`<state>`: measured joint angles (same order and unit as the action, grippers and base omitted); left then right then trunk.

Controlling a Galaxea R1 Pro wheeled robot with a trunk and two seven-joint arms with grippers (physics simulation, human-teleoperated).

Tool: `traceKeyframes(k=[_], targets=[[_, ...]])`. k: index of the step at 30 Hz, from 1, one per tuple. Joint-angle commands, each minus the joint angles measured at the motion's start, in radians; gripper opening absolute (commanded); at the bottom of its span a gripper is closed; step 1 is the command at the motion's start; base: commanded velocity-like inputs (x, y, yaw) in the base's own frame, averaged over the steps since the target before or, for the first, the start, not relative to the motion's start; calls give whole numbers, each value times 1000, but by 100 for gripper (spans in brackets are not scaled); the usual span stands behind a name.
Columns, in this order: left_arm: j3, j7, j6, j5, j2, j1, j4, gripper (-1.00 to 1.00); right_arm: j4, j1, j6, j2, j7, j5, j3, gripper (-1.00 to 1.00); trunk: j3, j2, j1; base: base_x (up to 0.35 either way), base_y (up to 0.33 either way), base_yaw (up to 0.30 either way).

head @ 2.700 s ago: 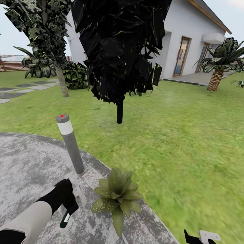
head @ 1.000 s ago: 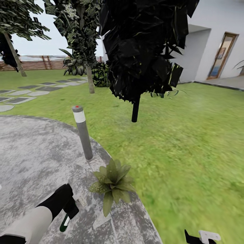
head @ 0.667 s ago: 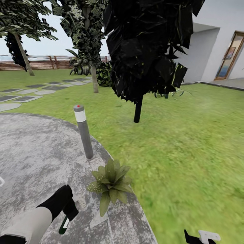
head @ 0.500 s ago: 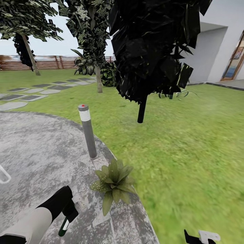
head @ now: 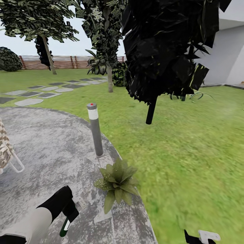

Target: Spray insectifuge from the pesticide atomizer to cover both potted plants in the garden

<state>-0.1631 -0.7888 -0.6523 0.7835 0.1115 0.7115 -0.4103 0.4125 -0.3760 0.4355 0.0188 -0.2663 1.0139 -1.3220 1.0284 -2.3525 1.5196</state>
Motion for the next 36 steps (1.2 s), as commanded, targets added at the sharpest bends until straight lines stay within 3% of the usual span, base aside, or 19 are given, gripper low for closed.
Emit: traceKeyframes(k=[1,7,20,22,25,27,29,32,36], targets=[[-2,-9,-3,8,0,0,-2,-100,1,-1,4,0,-8,3,-9,100,1,0,0,0,-274,2],[-2,-9,-3,7,1,0,-2,-100,2,-1,4,6,-8,3,-9,100,1,0,0,0,-274,69],[0,-17,-4,6,2,1,-10,-100,1,-1,3,5,-8,4,-9,100,1,0,0,86,-197,247],[-6,-36,-7,7,7,4,-17,-100,3,-1,4,9,-8,2,-11,100,1,0,0,5,-5,24],[-13,-142,-5,21,19,9,-21,-100,5,-1,4,10,-8,2,-11,100,1,0,0,1,-1,3],[-17,-155,-5,68,15,5,-22,-100,5,-1,3,9,-8,3,-10,100,1,0,0,0,0,75],[-18,-147,-4,76,14,5,-22,-100,4,-1,3,9,-8,3,-10,100,1,0,0,0,0,216],[-11,-74,-6,79,10,5,-21,-100,3,-1,3,9,-8,3,-10,100,1,0,0,0,0,266],[-7,-57,-7,78,8,5,-21,-100,2,-1,3,9,-8,3,-9,100,1,0,0,0,-36,277]])
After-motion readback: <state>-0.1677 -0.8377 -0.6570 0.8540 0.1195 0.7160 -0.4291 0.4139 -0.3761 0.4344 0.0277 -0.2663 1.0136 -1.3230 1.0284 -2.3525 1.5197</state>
